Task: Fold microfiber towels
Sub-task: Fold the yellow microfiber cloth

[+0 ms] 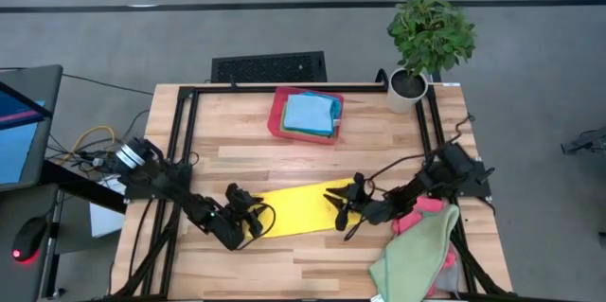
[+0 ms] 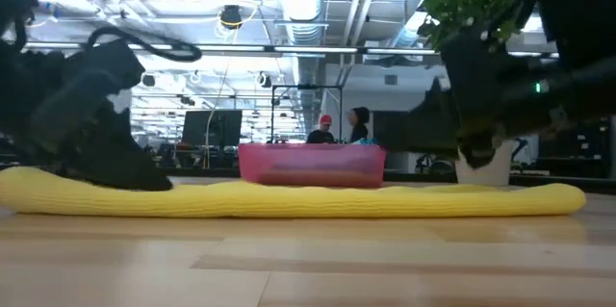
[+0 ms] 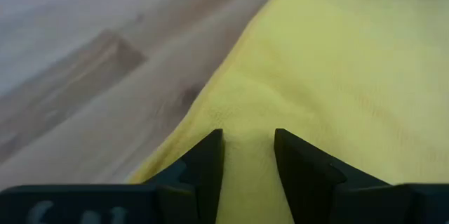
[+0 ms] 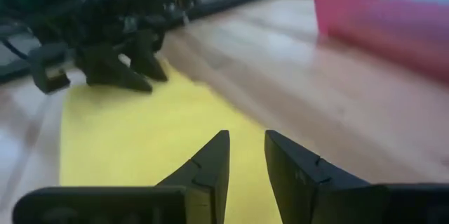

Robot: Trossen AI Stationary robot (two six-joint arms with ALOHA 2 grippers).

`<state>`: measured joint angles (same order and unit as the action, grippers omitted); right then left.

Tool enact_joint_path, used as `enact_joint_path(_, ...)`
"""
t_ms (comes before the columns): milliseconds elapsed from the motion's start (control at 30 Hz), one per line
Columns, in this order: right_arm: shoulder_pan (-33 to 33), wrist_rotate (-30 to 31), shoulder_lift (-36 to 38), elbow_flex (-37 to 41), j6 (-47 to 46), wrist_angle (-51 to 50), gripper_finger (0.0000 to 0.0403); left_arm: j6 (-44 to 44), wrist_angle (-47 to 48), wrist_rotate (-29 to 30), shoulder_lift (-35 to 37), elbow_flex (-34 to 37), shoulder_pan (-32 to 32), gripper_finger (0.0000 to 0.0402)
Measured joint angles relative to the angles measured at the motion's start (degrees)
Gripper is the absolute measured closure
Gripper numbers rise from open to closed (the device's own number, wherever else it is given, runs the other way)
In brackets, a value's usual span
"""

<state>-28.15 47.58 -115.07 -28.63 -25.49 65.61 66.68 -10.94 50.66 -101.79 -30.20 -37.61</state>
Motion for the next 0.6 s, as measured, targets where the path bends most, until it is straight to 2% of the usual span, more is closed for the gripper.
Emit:
enact_joint_path(100,0.0,-0.1,-3.3,-0.6,-3.3,0.1,0.0285,6.1,-2.0,2.7,-4.3,-0.3,-0.4,0.0278)
enact_joint_path(233,-0.1,0.0,-4.5,-0.4,-6.7,0.6,0.0285,7.1,-2.3,3.5,-4.5,-0.3,-2.1,0.0278)
enact_joint_path(433,-0.3,1.0,-4.3,1.6,-9.6,-1.5,0.0285,5.7,1.5,-3.9,3.8,-0.1,-3.3,0.0278)
enact_joint_path(600,-0.3,1.2,-4.4,1.7,-9.0,-1.5,0.0285,-0.3,3.0,-4.7,12.8,0.0,-3.3,0.0278)
